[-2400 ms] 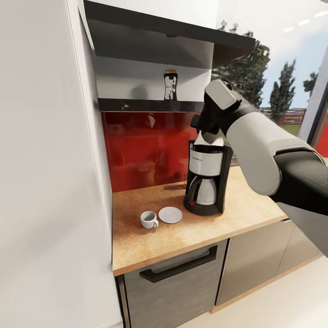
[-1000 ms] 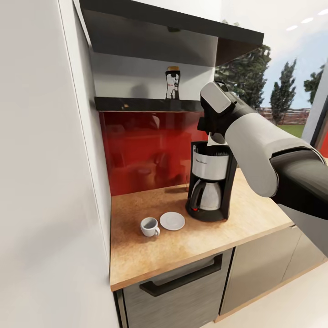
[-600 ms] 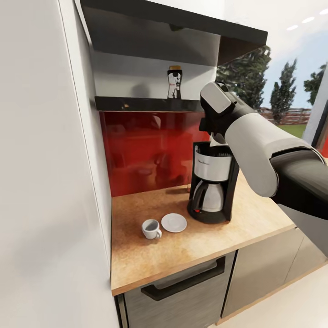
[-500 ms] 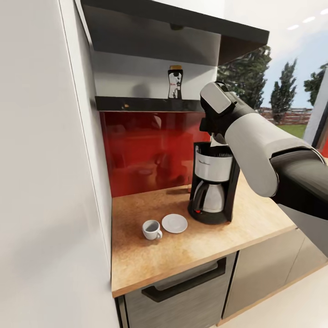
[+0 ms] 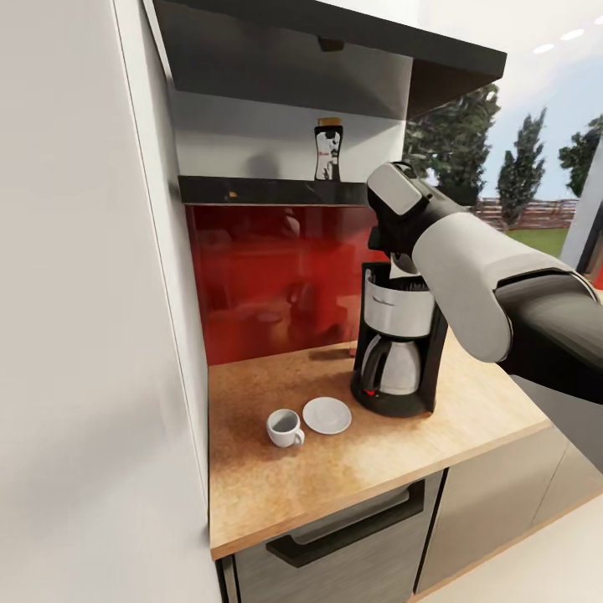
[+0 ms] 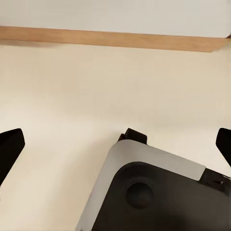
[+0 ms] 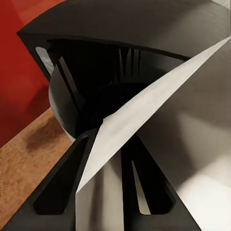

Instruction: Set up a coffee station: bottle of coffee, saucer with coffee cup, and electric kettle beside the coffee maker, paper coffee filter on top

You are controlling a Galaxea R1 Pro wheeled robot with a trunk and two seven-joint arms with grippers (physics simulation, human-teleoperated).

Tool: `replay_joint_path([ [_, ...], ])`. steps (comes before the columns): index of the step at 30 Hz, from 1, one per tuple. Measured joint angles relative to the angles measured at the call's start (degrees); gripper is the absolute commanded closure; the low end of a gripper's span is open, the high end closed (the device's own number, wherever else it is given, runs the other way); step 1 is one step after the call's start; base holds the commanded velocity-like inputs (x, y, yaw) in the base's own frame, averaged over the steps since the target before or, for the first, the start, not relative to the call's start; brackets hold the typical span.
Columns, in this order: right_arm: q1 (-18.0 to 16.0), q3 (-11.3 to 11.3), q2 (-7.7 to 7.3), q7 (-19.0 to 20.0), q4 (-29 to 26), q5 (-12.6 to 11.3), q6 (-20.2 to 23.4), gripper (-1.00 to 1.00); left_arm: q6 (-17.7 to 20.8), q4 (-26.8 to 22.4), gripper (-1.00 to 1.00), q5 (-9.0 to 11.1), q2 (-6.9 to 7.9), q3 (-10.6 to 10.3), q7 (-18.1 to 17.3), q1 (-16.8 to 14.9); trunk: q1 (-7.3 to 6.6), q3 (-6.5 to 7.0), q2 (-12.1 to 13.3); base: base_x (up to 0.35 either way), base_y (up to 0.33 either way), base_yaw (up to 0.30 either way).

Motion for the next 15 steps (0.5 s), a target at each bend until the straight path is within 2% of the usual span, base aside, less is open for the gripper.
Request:
replay_joint_path([
  [15, 0.0, 0.0, 0.0, -0.1, 0.4, 0.0, -1.2, 1.0, 0.0, 0.0, -1.0, 0.0, 0.02, 0.0, 0.0, 0.0, 0.0, 0.0, 0.0, 0.035, 0.001, 0.0],
])
